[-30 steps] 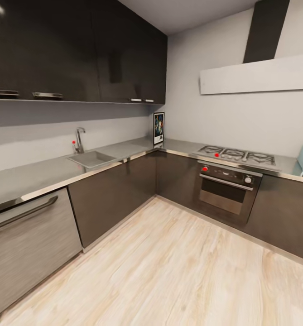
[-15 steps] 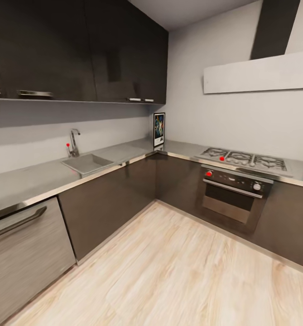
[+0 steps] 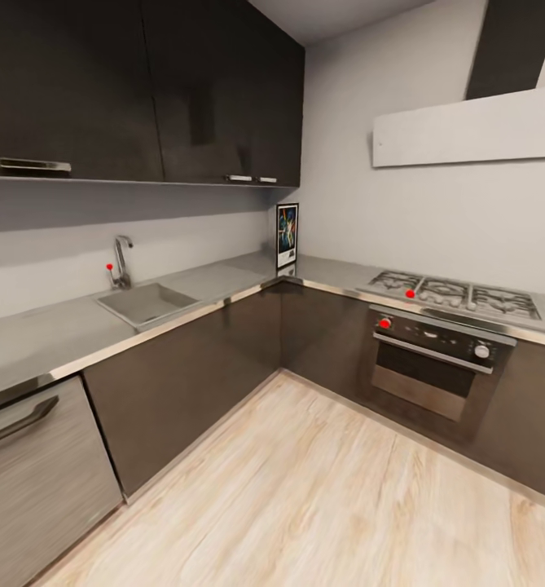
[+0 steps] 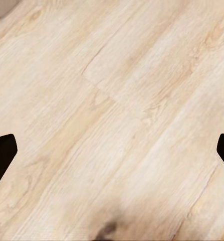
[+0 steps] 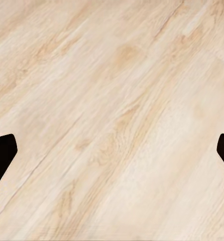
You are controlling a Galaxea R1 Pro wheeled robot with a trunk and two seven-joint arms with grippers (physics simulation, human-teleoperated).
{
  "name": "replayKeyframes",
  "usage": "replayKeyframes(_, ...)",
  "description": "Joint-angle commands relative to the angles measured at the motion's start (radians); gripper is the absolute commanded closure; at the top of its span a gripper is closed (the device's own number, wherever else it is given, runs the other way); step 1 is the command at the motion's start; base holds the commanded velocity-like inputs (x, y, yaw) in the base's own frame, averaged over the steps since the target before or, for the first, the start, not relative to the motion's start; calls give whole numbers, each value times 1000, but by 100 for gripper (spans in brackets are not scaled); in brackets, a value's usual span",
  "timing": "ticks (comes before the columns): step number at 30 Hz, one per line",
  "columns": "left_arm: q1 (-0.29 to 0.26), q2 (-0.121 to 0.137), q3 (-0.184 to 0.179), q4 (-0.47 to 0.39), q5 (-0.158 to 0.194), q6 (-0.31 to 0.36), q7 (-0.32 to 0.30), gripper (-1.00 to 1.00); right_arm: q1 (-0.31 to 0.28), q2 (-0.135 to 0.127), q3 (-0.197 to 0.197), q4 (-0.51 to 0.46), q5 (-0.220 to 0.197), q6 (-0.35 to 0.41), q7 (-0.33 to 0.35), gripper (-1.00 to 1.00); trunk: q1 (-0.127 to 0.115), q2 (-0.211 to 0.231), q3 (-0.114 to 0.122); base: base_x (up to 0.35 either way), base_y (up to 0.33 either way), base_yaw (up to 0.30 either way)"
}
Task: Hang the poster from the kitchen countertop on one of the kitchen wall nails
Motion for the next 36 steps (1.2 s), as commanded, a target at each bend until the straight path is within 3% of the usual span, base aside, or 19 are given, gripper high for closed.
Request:
replayKeyframes(1, 0, 0, 1, -1, 0, -1, 0, -100, -1, 0, 0, 1, 1, -3, 0, -100, 1, 0, -1, 331, 0, 0)
replayKeyframes(24, 1, 0, 1, -9, 1, -2, -1, -100, -1, -8, -8, -3, -2, -4, -2, -100, 1, 0, -1, 324, 0, 0)
replayKeyframes(26, 1, -3, -4, -89, 4, -1, -3, -100, -1, -33, -43, -17, -4, -6, -5, -100, 1, 0, -1, 108, 0, 0)
replayKeyframes(28, 1, -8, -9, -180, 3, 10, -4, -100, 0, -42, -78, -34, -5, -26, -3, -100, 1, 0, -1, 41, 0, 0)
replayKeyframes(29, 1, -8, -9, -180, 3, 10, -4, -100, 0, -42, -78, -34, -5, -26, -3, -100, 1, 0, -1, 32, 0, 0)
replayKeyframes(31, 1, -31, -12, -343, 2, 83, -6, -100, 17, -47, -120, -81, -5, -89, -1, -100, 1, 0, -1, 17, 0, 0)
replayKeyframes(32, -14, -67, -16, -632, 1, 388, -1, -100, 108, -49, -148, -227, -6, -163, 0, -100, 1, 0, -1, 3, 0, 0)
replayKeyframes(34, -72, -85, -16, -681, 1, 460, 2, -100, 169, -47, -151, -318, -6, -173, 0, -100, 1, 0, -1, 2, 0, 0)
replayKeyframes(35, -272, -139, -16, -678, -2, 551, 3, -100, 267, -43, -154, -473, -7, -182, -1, -100, 1, 0, -1, 0, 0, 0)
replayKeyframes(36, -393, -164, -16, -641, -2, 607, 5, -100, 291, -42, -155, -506, -7, -190, -1, -100, 1, 0, -1, 0, 0, 0)
